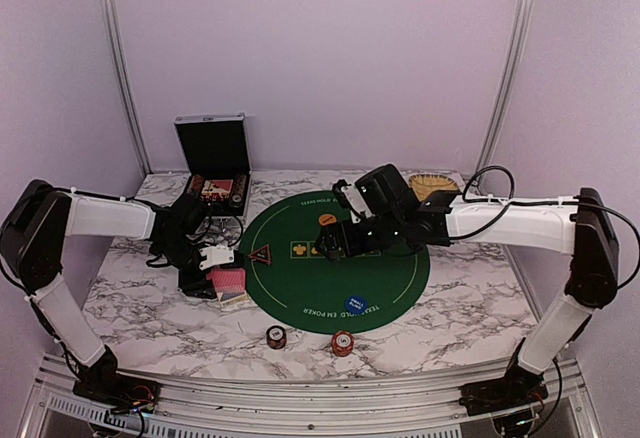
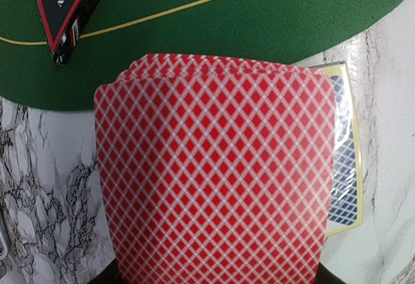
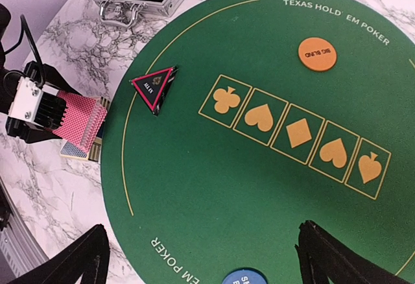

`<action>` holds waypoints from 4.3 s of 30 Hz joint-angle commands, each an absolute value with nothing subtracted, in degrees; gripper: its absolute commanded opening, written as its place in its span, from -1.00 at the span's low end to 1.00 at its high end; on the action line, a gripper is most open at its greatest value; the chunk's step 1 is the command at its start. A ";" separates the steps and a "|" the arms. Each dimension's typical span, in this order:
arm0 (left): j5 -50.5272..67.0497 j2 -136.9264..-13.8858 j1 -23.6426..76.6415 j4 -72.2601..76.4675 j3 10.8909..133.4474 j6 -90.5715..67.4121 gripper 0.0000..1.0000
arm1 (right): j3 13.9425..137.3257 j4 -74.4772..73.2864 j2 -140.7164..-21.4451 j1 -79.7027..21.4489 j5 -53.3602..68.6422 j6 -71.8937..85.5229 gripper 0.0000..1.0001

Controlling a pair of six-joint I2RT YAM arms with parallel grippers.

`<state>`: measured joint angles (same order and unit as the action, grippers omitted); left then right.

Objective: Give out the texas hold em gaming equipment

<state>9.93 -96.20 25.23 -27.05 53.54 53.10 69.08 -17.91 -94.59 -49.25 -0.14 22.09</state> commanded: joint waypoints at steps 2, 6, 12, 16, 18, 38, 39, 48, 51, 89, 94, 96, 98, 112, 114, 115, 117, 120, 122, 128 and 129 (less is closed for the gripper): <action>9.27 -93.94 25.64 -27.47 53.31 52.57 -0.32 | 69.26 -14.91 -95.96 -49.75 3.78 24.01 0.98; 9.86 -92.68 25.66 -27.46 52.84 52.36 -0.36 | 68.91 -13.19 -96.55 -49.75 6.27 25.26 0.98; 10.33 -91.15 25.69 -27.42 52.22 52.14 -0.61 | 69.26 -11.98 -98.20 -49.75 8.92 26.56 0.98; 10.59 -90.82 25.66 -27.51 52.05 51.52 -0.64 | 69.25 -11.14 -98.57 -49.74 10.20 27.20 0.98; 10.91 -90.50 25.66 -27.58 52.05 51.35 -0.65 | 69.26 -10.79 -98.69 -49.74 10.84 27.54 0.98; 16.12 -83.95 27.49 -33.83 56.79 46.79 -0.72 | 73.23 7.75 -110.47 -49.12 32.50 42.29 0.91; 16.06 -83.83 27.69 -33.84 56.92 46.66 -0.72 | 73.91 8.78 -111.43 -49.21 34.02 43.21 0.90; 15.43 -83.71 29.62 -34.00 58.47 45.78 -0.73 | 78.72 17.57 -118.62 -49.48 40.63 51.15 0.85; 15.42 -83.63 30.17 -34.08 58.94 45.45 -0.74 | 79.82 20.47 -120.71 -49.72 42.08 53.64 0.81; 13.52 -85.68 33.67 -32.56 61.00 43.69 0.46 | 85.43 35.02 -131.32 -51.49 48.43 68.92 -0.73; 13.03 -86.14 34.99 -31.06 61.50 43.85 0.98 | 85.34 35.42 -131.34 -51.50 48.60 69.81 -0.77; 12.76 -86.54 35.38 -30.82 62.06 43.97 0.98 | 85.34 35.42 -131.53 -51.50 48.49 70.14 -0.78; 12.69 -86.93 35.92 -30.81 62.31 44.30 0.98 | 85.34 35.93 -131.71 -51.46 48.51 70.75 -0.78; 7.44 -90.06 38.61 -26.59 62.38 47.00 0.98 | 85.61 40.09 -133.08 -51.50 49.53 75.63 -0.78; 7.15 -90.53 38.75 -26.21 62.61 47.18 0.96 | 85.60 40.52 -133.32 -51.50 49.71 76.13 -0.78; 7.24 -90.71 38.76 -26.17 62.74 47.27 0.94 | 85.53 40.89 -133.44 -51.46 49.72 76.38 -0.78; 7.50 -91.02 38.93 -26.13 62.84 47.37 0.90 | 85.52 41.50 -133.53 -51.50 49.84 76.92 -0.78; 7.46 -91.36 39.17 -26.17 62.91 47.67 0.79 | 85.52 41.62 -133.68 -51.50 49.95 76.97 -0.78; 7.42 -91.45 39.28 -26.12 63.22 47.77 0.70 | 85.35 41.49 -133.81 -51.43 50.05 76.99 -0.78; 7.89 -91.60 39.45 -26.27 64.41 47.04 0.34 | 84.61 42.28 -134.21 -51.33 49.79 77.49 -0.72; 7.84 -91.60 39.46 -26.22 64.42 47.06 0.26 | 84.44 42.47 -134.30 -51.24 49.69 77.66 -0.71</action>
